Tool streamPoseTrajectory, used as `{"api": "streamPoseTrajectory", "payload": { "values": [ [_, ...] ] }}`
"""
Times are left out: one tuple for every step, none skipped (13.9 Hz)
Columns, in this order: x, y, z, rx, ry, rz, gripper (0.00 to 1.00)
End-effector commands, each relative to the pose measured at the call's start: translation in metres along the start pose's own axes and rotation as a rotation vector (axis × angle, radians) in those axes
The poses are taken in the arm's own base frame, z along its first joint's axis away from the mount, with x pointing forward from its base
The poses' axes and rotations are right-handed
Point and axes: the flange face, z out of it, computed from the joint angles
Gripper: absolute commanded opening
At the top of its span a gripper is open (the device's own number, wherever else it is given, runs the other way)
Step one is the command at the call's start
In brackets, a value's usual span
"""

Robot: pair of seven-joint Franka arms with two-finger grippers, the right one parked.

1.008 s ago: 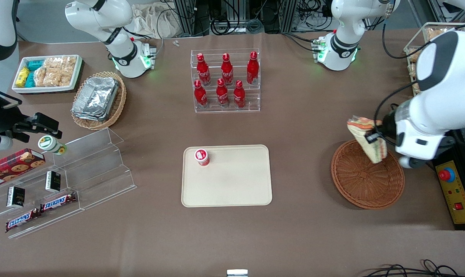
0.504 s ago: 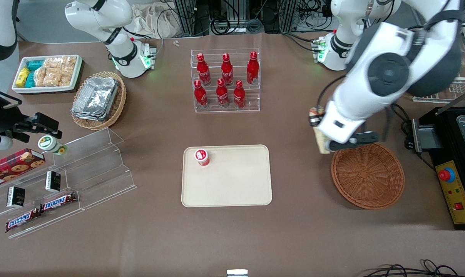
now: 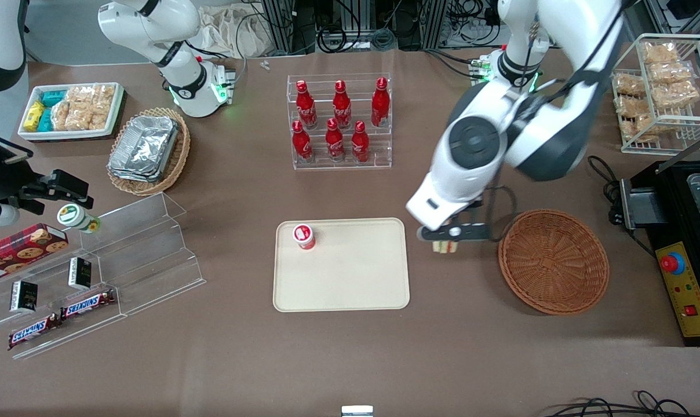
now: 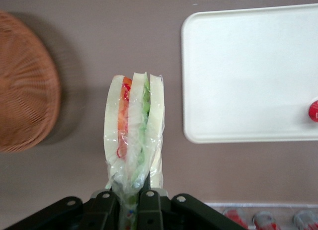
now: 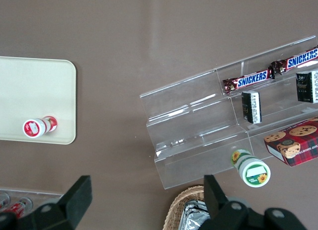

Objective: Place sandwich from basket to tray
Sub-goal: 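Carry the held sandwich over to the cream tray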

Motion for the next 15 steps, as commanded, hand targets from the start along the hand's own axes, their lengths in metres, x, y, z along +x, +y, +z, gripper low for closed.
{"api": "streamPoseTrajectory", "payload": {
  "values": [
    [0.016,0.021,0.031,-0.033,0.040,-0.020,0.00],
    [0.014,0.038,0.044,-0.043,0.048,0.005,0.00],
    [0.014,0.052,0.061,-0.046,0.061,0.026,0.00],
    [0.017,0.060,0.075,-0.042,0.085,0.016,0.00],
    [0.022,0.065,0.091,-0.050,0.110,-0.008,0.00],
    [0.027,0.069,0.102,-0.059,0.136,-0.020,0.00],
    [0.027,0.074,0.116,-0.058,0.144,-0.018,0.00],
    [0.026,0.081,0.125,-0.061,0.148,-0.009,0.00],
    [0.027,0.082,0.136,-0.067,0.146,-0.006,0.00],
    [0.029,0.084,0.147,-0.074,0.140,-0.005,0.00],
    [0.029,0.085,0.157,-0.071,0.128,-0.004,0.00],
    [0.028,0.087,0.164,-0.069,0.120,0.000,0.00],
    [0.028,0.087,0.167,-0.068,0.114,-0.001,0.00],
    [0.028,0.087,0.168,-0.069,0.114,-0.001,0.00],
    [0.027,0.087,0.173,-0.067,0.104,-0.002,0.02]
  ]
}}
